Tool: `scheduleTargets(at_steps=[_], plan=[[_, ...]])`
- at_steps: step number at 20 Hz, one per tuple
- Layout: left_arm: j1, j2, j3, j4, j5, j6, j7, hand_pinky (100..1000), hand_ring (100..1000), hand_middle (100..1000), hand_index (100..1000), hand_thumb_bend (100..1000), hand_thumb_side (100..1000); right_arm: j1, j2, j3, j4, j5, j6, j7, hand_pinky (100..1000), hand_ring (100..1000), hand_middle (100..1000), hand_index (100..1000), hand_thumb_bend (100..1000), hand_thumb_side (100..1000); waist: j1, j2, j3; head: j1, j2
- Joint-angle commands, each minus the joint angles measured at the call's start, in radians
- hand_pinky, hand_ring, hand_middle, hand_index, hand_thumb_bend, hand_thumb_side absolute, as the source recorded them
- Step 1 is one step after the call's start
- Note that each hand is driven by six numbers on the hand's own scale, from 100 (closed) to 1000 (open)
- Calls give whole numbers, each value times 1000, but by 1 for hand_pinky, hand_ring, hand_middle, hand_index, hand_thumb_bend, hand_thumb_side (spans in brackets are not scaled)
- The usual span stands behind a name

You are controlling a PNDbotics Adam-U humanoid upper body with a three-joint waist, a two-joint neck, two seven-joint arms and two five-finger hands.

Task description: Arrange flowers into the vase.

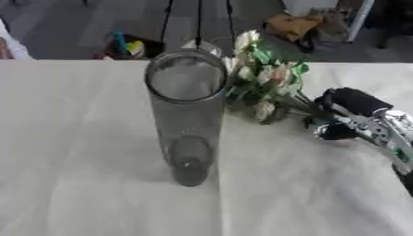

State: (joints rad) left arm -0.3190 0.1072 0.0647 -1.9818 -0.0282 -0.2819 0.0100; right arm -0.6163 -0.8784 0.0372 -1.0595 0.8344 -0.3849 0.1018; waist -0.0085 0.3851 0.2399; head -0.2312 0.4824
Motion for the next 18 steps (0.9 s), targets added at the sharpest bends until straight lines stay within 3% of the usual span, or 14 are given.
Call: scheduleTargets(at_steps=[1,5,8,11,18], plan=[[-11,5,-4,-18,-5,-2,-2,571,721,751,919,100,1000,-5,-20,-7,-8,-16,3,-11,520,508,260,539,100,643,-14,1,1,-3,-11],[-11,4,-4,-18,-7,-1,-2,570,721,750,918,100,1000,-4,-17,-6,-7,-39,-12,-24,497,479,255,526,100,772,-14,2,1,-4,-10],[-11,3,-4,-18,-8,-1,-3,570,720,749,918,100,1000,-2,-17,-6,-6,-50,-31,-34,436,392,222,501,100,815,-13,3,0,-3,-10],[-11,2,-4,-18,-11,-1,-4,571,720,748,918,100,1000,-1,-15,-9,-7,-61,-51,-62,359,283,101,404,100,969,-14,4,0,-2,-11],[-11,1,-5,-18,-17,0,-5,570,718,745,920,100,1000,5,-17,-10,-6,-33,-63,-160,253,172,100,367,100,1000,-15,6,1,1,-13]])
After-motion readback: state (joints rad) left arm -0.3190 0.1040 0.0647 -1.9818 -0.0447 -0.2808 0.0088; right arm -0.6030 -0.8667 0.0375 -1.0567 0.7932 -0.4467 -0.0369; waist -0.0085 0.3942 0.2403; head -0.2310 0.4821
